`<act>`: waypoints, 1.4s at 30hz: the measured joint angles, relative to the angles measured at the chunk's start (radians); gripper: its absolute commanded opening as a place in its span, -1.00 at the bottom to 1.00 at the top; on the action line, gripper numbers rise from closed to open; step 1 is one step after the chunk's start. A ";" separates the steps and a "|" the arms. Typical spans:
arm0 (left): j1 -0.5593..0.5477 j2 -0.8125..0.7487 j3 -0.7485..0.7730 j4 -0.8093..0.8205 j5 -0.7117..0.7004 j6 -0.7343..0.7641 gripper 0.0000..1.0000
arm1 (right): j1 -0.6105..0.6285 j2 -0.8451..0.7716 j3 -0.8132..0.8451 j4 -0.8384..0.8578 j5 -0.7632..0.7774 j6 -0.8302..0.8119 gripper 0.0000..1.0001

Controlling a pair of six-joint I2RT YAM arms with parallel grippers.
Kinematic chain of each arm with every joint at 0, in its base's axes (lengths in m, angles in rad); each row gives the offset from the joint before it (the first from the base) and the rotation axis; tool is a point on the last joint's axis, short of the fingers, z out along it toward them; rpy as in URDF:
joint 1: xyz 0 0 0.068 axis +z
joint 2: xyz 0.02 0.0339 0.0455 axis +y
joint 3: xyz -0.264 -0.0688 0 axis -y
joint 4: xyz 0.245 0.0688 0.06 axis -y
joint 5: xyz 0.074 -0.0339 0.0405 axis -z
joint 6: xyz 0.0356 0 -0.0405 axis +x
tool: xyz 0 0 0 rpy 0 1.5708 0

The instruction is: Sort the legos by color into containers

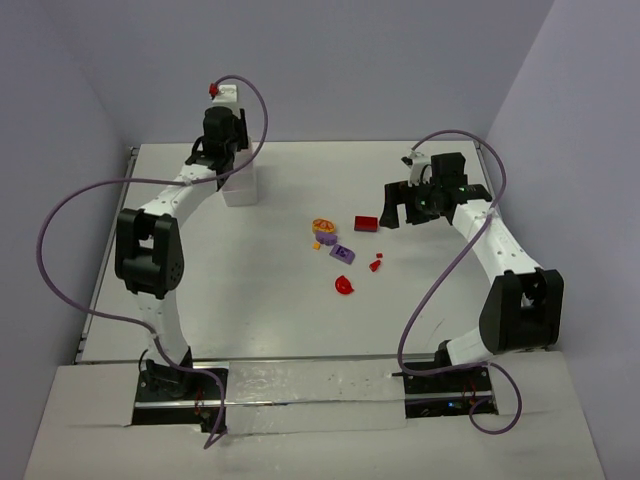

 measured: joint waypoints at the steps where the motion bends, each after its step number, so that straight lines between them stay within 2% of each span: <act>1: -0.001 0.004 -0.011 0.026 0.000 0.001 -1.00 | 0.000 0.001 0.000 0.000 0.001 0.000 1.00; 11: -0.005 0.078 -0.021 0.172 -0.027 0.012 -0.82 | 0.000 0.021 0.000 0.000 0.001 0.000 1.00; 27: 0.018 0.180 -0.021 0.242 -0.055 0.039 -0.62 | 0.000 0.035 0.006 -0.005 0.000 0.000 1.00; 30: 0.024 0.196 -0.020 0.248 -0.058 0.044 -0.48 | 0.000 0.042 0.019 -0.009 0.000 0.000 1.00; 32: 0.026 0.206 -0.020 0.249 -0.059 0.048 -0.29 | 0.000 0.044 0.025 -0.010 0.000 0.000 1.00; 37: 0.027 0.217 -0.019 0.249 -0.059 0.057 -0.05 | 0.000 0.046 0.026 -0.014 0.000 0.000 1.00; 41: 0.027 0.217 -0.018 0.249 -0.059 0.060 0.32 | 0.000 0.050 0.027 -0.015 -0.003 0.000 1.00; 42: 0.027 0.217 -0.018 0.249 -0.059 0.059 0.36 | 0.000 0.050 0.027 -0.016 -0.003 0.000 1.00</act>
